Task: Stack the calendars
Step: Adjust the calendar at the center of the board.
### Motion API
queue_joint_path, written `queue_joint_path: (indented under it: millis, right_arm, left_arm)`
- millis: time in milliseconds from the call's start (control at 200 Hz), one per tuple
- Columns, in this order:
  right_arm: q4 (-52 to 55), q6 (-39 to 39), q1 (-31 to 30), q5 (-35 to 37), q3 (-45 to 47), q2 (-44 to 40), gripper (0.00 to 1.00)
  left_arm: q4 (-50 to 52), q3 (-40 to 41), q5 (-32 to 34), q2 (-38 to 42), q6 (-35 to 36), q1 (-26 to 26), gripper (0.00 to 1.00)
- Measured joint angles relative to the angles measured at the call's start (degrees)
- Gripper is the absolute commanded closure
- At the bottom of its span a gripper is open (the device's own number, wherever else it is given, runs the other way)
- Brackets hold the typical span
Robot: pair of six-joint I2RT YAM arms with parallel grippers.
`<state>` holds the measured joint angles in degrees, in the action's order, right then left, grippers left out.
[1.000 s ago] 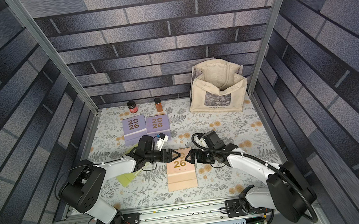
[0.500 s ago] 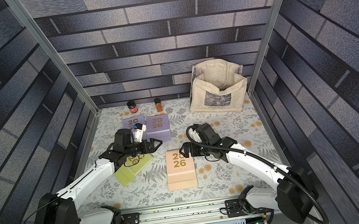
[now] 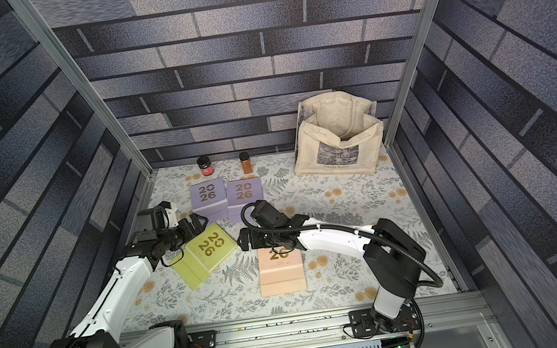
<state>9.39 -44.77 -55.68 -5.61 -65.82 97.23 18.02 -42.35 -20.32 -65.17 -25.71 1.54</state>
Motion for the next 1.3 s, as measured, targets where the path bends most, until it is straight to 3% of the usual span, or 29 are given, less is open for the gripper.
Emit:
queue_joint_path:
  millis: [346, 846, 1302]
  right_arm:
    - [-5.6, -10.9, -6.6, 2.2, -10.0, 13.1, 0.0]
    - [-6.7, -17.9, -7.1, 2.6, -13.6, 21.9, 0.0]
    - [-10.6, -20.0, -5.3, 1.0, -15.3, 24.3, 0.0]
  left_arm:
    - [-9.2, 2.9, 0.2, -10.1, -1.8, 8.0, 0.0]
    - [-18.4, 2.9, -2.6, -21.0, -1.8, 10.6, 0.0]
    - [-18.7, 2.9, -4.2, -21.4, -1.8, 7.5, 0.01]
